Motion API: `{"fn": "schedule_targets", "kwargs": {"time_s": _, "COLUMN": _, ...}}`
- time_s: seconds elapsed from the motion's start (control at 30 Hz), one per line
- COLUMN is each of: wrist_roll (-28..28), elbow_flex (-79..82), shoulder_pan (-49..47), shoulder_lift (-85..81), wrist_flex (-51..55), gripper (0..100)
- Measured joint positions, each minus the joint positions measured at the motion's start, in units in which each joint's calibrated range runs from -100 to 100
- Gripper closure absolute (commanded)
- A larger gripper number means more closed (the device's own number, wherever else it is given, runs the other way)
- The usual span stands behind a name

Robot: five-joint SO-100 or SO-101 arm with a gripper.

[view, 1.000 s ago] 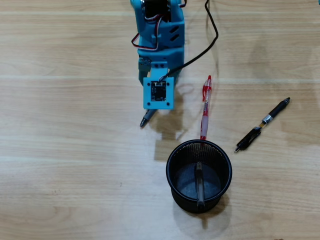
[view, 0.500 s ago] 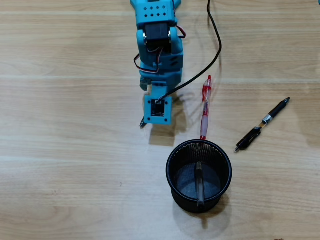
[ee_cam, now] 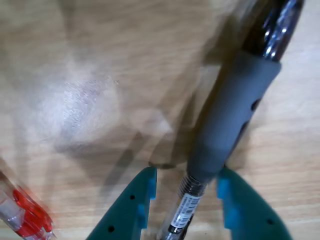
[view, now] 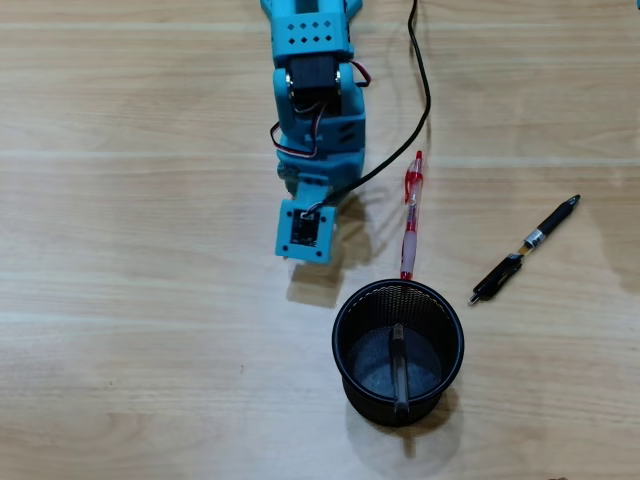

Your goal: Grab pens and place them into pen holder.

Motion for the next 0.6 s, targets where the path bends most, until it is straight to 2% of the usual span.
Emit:
{"fn": "schedule_targets", "kwargs": {"time_s": 0.2, "wrist_roll": -0.3, "elbow_flex": 0.0, "shoulder_pan": -0.2, "shoulder_lift": 0.0, "wrist_flex": -0.6, "gripper": 98}}
{"fn": "schedule_targets", "kwargs": {"time_s": 0.6, "wrist_roll": -0.3, "elbow_flex": -4.2, "shoulder_pan": -0.7, "shoulder_lift": -0.3, "wrist_flex": 0.4, "gripper": 98}}
